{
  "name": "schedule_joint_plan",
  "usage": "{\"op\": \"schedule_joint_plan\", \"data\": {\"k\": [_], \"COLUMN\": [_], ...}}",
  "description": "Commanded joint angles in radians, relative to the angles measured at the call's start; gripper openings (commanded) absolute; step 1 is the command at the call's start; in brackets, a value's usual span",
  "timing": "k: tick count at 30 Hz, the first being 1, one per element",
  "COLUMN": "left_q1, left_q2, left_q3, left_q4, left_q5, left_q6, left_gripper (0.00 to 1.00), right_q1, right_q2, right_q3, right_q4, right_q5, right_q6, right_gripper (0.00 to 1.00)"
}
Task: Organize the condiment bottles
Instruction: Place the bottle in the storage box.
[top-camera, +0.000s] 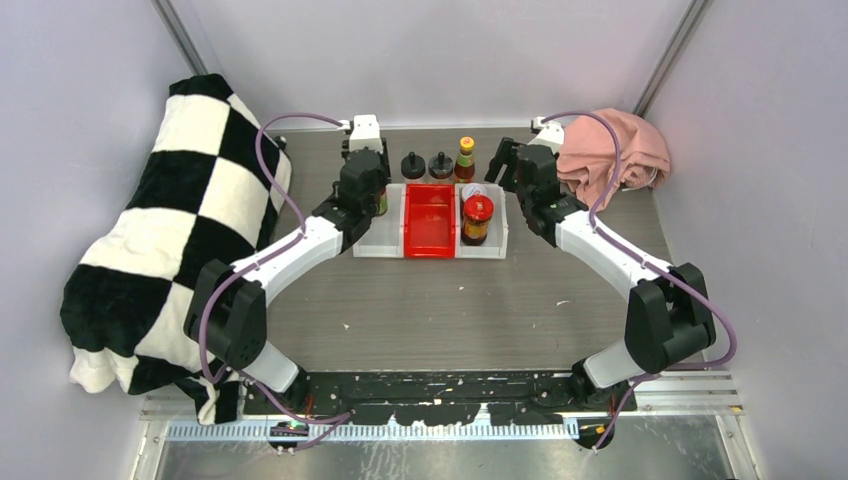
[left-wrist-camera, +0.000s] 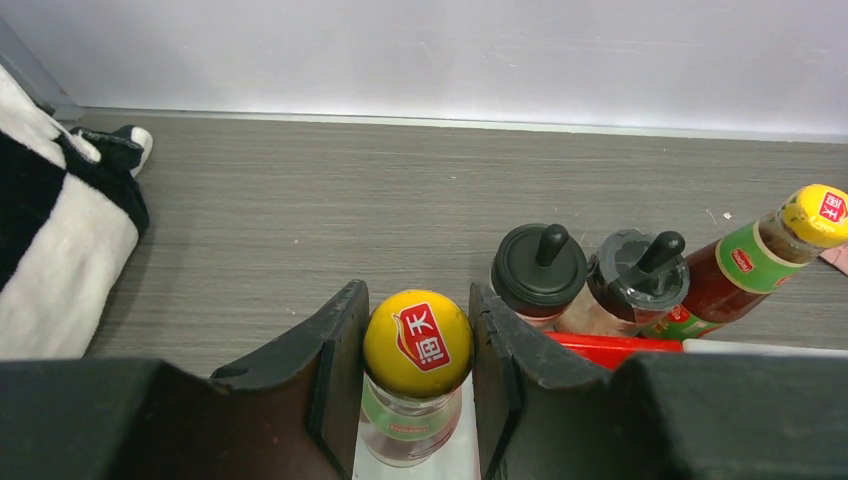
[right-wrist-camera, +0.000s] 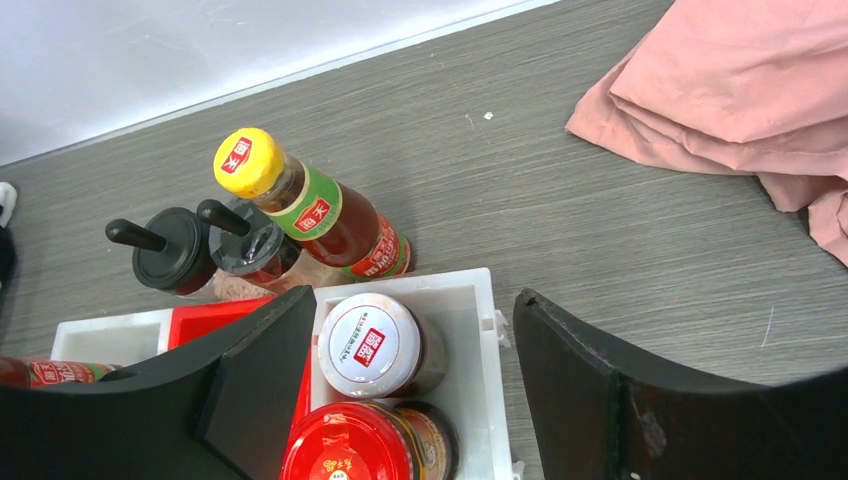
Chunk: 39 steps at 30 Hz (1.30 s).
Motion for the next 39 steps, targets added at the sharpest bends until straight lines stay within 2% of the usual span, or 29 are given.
{"op": "schedule_joint_plan", "data": {"k": [1, 24, 39], "left_q1": [0.002, 0.069, 0.078], "left_q2": [-0.011, 0.070, 0.106], "left_q3": [0.013, -0.111, -0.151], "left_q4": [0.227, 0.441, 0.507], "left_q5": [-0.031, 0.026, 0.037], "left_q6": [-0.001, -0.018, -0.034], "left_gripper": [0.00, 0.00, 0.00], "right_q1": [-0.004, -0.003, 0.002], "right_q2": [0.007, 0.072, 0.131], "right_q3": [0.048, 0.085, 0.197], "right_q4": [0.038, 0.053, 0.021], "right_q5": [0.006, -0.008, -0.138], "right_q6": [-0.006, -0.020, -0.060], "right_gripper": [0.78, 0.78, 0.85]}}
